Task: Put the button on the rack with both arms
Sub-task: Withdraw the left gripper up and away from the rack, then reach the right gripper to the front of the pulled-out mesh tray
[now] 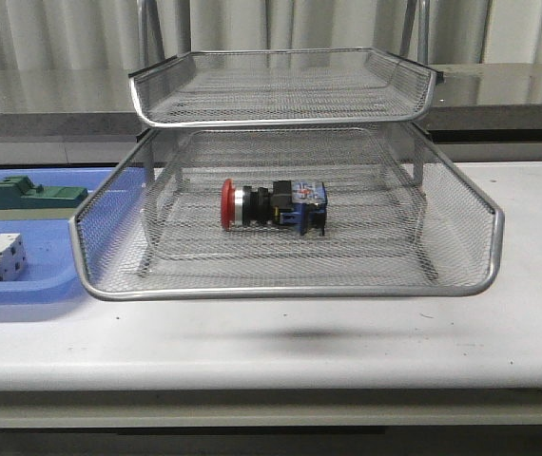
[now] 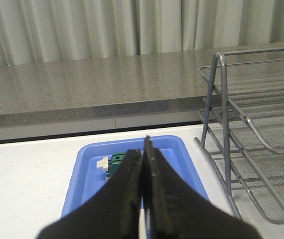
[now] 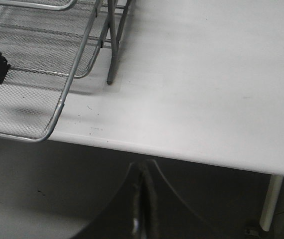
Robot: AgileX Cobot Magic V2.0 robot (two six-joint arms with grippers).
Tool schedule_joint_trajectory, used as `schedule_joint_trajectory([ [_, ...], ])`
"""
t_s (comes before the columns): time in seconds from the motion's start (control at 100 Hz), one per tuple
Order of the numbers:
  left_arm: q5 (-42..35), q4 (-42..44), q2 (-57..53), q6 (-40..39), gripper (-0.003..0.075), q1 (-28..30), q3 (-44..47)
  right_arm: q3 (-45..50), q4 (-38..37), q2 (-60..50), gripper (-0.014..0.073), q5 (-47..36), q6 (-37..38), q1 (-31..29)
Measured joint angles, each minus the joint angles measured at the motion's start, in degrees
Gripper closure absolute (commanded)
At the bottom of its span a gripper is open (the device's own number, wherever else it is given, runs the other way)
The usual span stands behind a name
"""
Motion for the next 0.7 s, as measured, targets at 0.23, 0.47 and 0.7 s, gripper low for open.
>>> schedule_joint_trajectory([
  [0.23, 0.0, 0.0, 0.0, 0.0, 0.074, 0.0, 0.0, 0.0, 3.37, 0.29, 0.0664, -3.63, -0.42, 0.0],
  [0.47, 0.0, 0.0, 0.0, 0.0, 0.074, 0.0, 0.0, 0.0, 12.28, 8.06, 0.0664, -6.77, -11.2, 0.0],
  [0.7, 0.0, 0.0, 0.0, 0.0, 0.074, 0.0, 0.02, 0.0, 28.64, 19.97, 0.0664, -7.48, -32.17, 1.02],
])
